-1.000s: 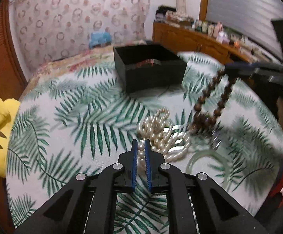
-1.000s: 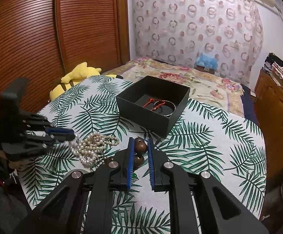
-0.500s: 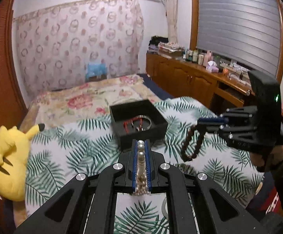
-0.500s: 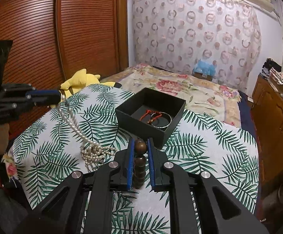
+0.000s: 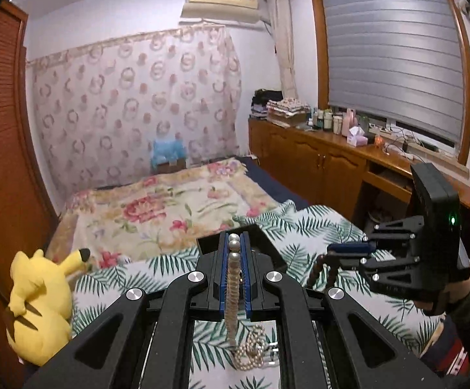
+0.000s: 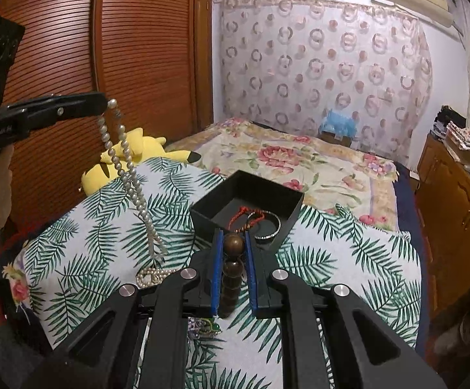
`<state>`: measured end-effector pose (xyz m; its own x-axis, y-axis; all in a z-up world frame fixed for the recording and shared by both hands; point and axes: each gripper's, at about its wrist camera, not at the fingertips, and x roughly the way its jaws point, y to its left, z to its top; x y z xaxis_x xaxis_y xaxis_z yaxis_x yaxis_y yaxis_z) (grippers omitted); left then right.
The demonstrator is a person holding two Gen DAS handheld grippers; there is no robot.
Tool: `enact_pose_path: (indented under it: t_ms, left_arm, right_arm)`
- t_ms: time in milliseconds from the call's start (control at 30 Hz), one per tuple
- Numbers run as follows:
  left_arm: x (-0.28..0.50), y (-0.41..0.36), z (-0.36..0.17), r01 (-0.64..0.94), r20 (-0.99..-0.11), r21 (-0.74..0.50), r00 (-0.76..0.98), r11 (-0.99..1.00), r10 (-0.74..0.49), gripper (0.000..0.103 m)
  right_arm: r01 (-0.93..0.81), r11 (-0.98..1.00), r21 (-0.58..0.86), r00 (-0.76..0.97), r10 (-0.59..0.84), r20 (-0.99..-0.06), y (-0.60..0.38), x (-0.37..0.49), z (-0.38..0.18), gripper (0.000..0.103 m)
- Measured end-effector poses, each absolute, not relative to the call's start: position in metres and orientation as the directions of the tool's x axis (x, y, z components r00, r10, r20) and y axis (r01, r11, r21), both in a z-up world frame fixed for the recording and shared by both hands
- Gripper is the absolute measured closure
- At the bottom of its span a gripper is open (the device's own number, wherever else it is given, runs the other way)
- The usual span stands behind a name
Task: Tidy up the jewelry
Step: 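Carry pearls and brown beads over the black box and release both tools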
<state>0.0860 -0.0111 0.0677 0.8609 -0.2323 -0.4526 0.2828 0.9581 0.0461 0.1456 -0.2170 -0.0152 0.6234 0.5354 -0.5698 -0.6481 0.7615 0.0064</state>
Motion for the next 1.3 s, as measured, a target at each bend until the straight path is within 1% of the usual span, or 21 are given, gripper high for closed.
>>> enact_pose_path:
  t_ms: [400,467,567,633,733,933,1133,1300]
  left_arm:
    - [0.124,-0.014,0.101,0.287,-0.408,0.029,0.878,0.957,-0.251,0.097]
    - [0.130,-0.014,0.107,0.290,-0.409,0.022,0.876,0.957,-0.256,0.097]
    - [0.139,-0.017,0.122,0.297,-0.394,0.028,0.881,0.954,-0.263,0.097]
    - [0.145,-0.018,0.128,0.296,-0.388,0.039,0.884,0.954,-0.259,0.097]
    - [0.155,-0.018,0.130,0.295,-0.393,0.029,0.882,0.955,-0.261,0.097]
    - [0.182,-0.013,0.116,0.295,-0.433,0.012,0.863,0.955,-0.261,0.097]
    - [0.216,-0.008,0.074,0.292,-0.518,-0.033,0.813,0.956,-0.266,0.097]
    - [0.238,-0.007,0.039,0.295,-0.588,-0.033,0.767,0.955,-0.257,0.097]
  right_arm:
    - [-0.649,0.760,0.023,0.625,0.550,-0.554,-0.212,0.184,0.001,0.088]
    - [-0.648,0.761,0.036,0.615,0.550,-0.565,-0.210,0.195,0.007,0.088]
    - [-0.655,0.756,0.008,0.621,0.544,-0.565,-0.204,0.205,0.021,0.088]
    - [-0.657,0.754,-0.007,0.628,0.542,-0.558,-0.201,0.213,0.030,0.088]
    - [-0.654,0.756,0.007,0.631,0.551,-0.545,-0.201,0.225,0.040,0.088]
    - [-0.666,0.746,0.027,0.612,0.567,-0.551,-0.195,0.246,0.039,0.088]
    - [-0.672,0.739,0.045,0.576,0.560,-0.595,-0.187,0.266,0.017,0.088]
    - [-0.668,0.741,0.063,0.552,0.551,-0.625,-0.184,0.278,-0.004,0.088]
